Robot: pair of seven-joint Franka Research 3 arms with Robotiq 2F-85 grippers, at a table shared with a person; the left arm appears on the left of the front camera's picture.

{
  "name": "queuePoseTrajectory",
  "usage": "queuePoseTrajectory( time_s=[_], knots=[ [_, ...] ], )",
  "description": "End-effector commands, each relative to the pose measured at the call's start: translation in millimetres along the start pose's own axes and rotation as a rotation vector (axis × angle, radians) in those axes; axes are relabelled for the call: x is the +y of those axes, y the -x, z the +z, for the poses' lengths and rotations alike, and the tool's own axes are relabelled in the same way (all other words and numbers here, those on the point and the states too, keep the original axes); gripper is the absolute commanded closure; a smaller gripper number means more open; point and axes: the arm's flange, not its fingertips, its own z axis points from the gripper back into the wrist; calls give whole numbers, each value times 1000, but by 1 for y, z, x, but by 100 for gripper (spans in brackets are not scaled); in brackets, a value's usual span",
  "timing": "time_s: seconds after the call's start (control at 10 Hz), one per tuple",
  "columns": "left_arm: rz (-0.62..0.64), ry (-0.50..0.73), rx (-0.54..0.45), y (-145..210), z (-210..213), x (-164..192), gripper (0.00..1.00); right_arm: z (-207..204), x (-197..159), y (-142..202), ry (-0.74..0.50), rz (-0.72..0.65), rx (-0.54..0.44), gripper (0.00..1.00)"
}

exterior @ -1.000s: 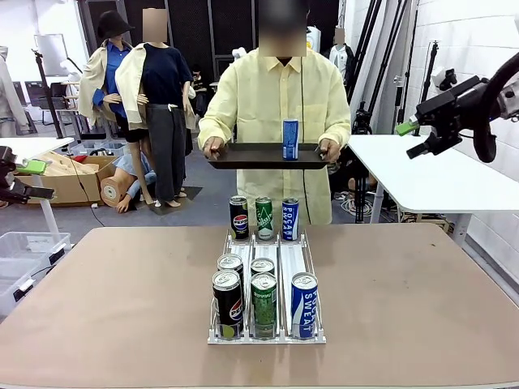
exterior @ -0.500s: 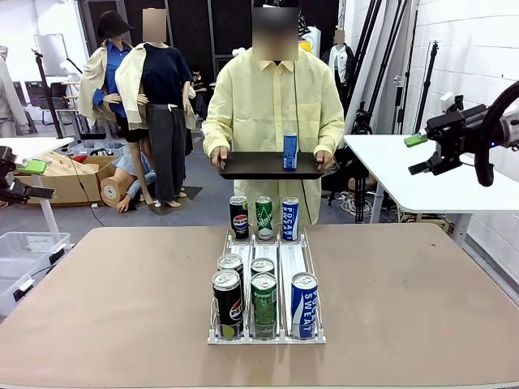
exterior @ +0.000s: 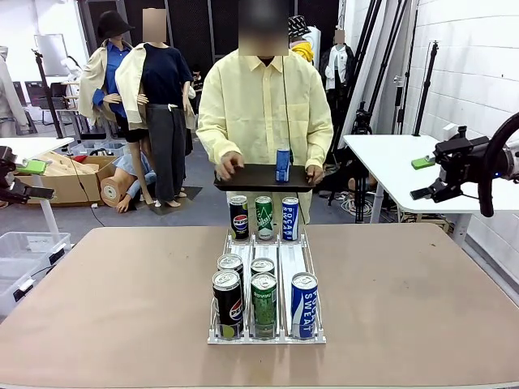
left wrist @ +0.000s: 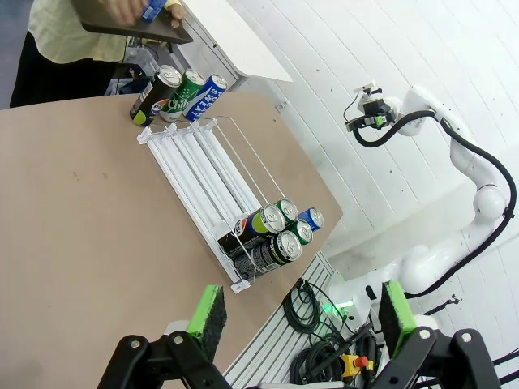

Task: Retrieve and hand over the desired beverage to the person.
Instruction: Pick up another can of the same type that the person held from the Automatic Can Dispenser.

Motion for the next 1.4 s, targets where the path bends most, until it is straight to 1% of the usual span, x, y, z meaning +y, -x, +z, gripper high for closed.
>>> queuePoseTrajectory(
  time_s=[0.0, 0.2, 0.3, 0.4, 1.3],
  knots=[
    [-5, 19, -18, -1, 1, -2, 0, -5, 0, 6, 11, 111, -41, 0],
    [-5, 19, -18, -1, 1, -2, 0, -7, -5, 3, -8, 106, -19, 0],
    [-5, 19, -18, -1, 1, -2, 0, -5, -5, 3, 4, 96, -50, 0],
    [-5, 19, -18, -1, 1, -2, 0, -2, -1, 2, 1, 86, 0, 0],
    [-5, 19, -18, -1, 1, -2, 0, -2, -1, 2, 1, 86, 0, 0]
  ],
)
